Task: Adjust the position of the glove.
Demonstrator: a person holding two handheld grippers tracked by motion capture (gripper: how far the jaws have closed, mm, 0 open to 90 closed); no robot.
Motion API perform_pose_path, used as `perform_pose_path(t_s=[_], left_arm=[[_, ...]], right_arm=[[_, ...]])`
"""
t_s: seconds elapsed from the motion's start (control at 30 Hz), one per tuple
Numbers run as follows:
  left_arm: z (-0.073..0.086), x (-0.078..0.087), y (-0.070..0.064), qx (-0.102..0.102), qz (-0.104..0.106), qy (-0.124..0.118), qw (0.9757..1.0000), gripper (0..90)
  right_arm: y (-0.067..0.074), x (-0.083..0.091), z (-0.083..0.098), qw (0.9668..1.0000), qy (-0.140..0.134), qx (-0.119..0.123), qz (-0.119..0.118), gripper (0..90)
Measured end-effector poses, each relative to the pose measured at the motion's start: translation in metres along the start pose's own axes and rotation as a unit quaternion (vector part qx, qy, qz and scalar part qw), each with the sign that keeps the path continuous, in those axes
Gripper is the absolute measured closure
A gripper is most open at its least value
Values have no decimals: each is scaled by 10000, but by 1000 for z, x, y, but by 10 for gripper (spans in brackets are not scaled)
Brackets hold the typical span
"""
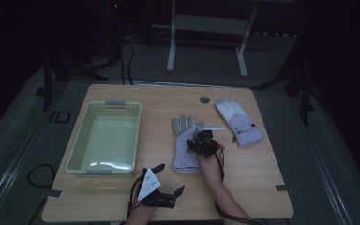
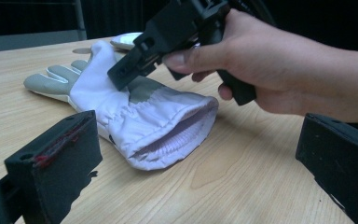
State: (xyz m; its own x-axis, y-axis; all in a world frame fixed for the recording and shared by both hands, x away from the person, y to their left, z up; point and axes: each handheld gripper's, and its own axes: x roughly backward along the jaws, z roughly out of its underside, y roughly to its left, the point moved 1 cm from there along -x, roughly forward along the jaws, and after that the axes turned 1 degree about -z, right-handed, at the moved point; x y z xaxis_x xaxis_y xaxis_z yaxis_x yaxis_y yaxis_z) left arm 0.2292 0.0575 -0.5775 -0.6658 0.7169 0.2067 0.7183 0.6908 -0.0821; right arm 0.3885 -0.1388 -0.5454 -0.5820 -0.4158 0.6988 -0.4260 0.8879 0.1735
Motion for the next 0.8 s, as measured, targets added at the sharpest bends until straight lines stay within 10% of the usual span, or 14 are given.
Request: perform_pose_path(t_s=[0.4, 0.8], left_arm=[[0, 0, 0, -14, 2, 14, 10000, 1], [0, -1, 0, -8, -5, 27, 10000, 1]], right_arm=[[-19, 29, -12, 9977, -123, 589, -321, 404], [-52, 54, -16, 9947, -256, 930, -345, 426]])
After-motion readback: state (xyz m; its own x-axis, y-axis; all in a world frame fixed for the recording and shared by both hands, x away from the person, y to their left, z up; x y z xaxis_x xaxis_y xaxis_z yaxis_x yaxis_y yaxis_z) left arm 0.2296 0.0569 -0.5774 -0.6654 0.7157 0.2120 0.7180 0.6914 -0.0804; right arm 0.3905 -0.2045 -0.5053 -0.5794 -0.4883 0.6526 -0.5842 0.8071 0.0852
